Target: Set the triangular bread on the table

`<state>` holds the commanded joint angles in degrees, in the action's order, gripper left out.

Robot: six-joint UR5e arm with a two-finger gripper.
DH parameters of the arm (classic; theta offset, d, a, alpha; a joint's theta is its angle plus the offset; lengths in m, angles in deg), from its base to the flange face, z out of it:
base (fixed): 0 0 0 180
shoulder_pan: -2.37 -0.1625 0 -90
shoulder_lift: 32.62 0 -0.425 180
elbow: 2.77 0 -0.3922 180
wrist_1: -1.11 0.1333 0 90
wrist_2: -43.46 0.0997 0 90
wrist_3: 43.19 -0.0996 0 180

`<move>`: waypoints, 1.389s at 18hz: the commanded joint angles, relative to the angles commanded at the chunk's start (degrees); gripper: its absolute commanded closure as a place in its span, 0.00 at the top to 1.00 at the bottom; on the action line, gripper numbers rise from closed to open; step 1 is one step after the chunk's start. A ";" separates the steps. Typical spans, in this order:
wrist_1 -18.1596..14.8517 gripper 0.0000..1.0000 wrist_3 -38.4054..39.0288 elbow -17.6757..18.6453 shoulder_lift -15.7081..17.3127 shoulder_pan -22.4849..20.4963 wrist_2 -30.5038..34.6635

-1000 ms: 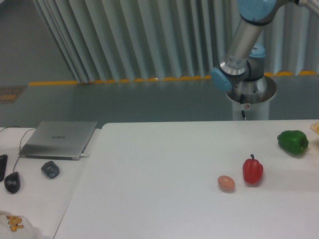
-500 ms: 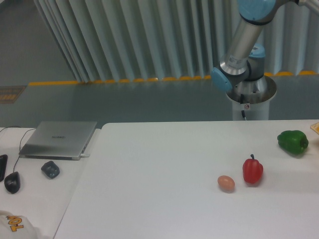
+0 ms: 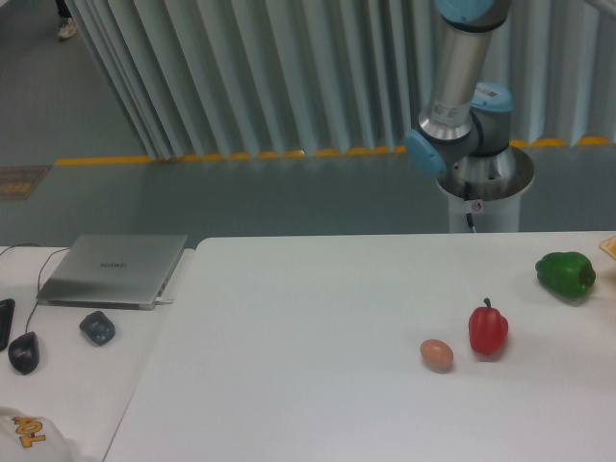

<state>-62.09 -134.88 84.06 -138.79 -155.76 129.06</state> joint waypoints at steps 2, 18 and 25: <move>0.18 0.00 5.96 0.17 -0.09 3.77 0.00; 3.43 0.31 22.78 3.25 -3.52 16.89 2.64; 3.60 1.00 22.60 3.95 -3.52 19.26 7.90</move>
<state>-58.49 -112.27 88.02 -142.31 -136.50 136.97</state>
